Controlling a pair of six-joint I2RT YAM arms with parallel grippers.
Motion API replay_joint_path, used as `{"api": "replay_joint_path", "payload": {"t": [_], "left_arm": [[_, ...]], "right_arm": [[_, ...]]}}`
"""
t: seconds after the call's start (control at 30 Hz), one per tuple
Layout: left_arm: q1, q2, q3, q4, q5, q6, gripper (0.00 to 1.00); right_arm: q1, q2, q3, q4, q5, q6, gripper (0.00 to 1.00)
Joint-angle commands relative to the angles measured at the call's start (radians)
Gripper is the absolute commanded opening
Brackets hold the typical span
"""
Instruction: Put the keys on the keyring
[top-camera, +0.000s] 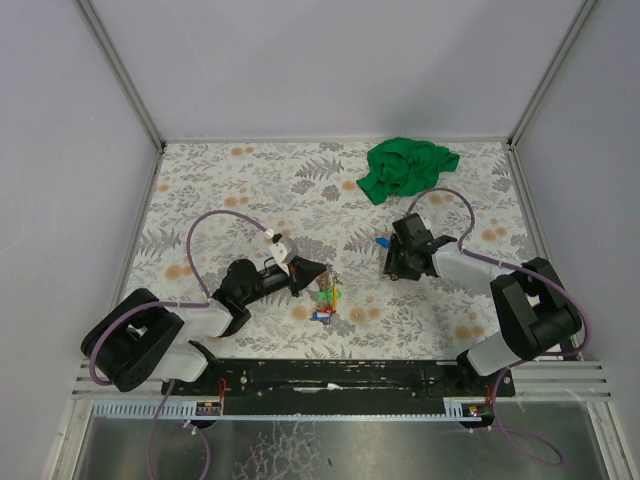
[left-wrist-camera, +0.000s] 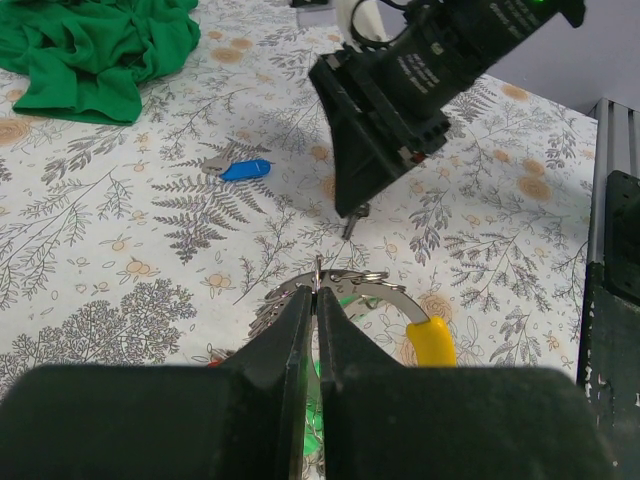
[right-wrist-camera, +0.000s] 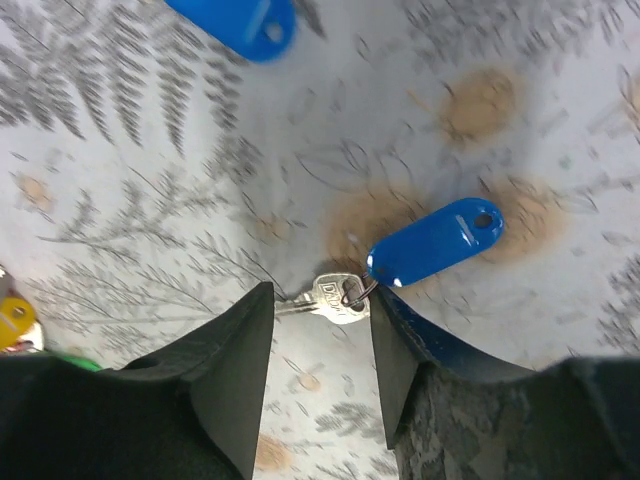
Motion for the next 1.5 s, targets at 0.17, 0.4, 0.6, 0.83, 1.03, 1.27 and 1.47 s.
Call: {"api": "replay_joint_path", "payload": {"t": [0.17,0.4,0.6,0.83,1.03,1.27,1.47], "left_arm": [[0.006,-0.02,0.016,0.007,-0.025,0.003,0.0],[0.006,-0.015,0.018,0.008,-0.018,0.0,0.0],[0.005,-0.021,0.017,0.003,-0.022,0.002,0.0],[0.005,-0.025,0.017,0.001,-0.023,0.006,0.0],[0.006,-0.015,0.021,0.004,-0.016,0.001,0.0],[0.006,-0.013,0.022,0.005,-0.012,-0.002,0.0],[0.006,-0.012,0.022,0.003,-0.007,-0.004,0.0]], "right_arm": [[0.007,0.016,0.145,0.029,-0.076,-0.133,0.52],[-0.017,-0.019,0.207,-0.069,-0.04,-0.317,0.59],[-0.088,0.126,0.295,-0.044,-0.123,-0.372,0.55],[-0.111,0.244,0.327,-0.01,-0.18,-0.381,0.5],[-0.13,0.25,0.283,-0.038,-0.156,-0.356,0.37],[-0.133,0.126,0.14,-0.129,-0.12,-0.276,0.33],[-0.122,0.002,0.061,-0.172,-0.162,-0.264,0.34]]}}
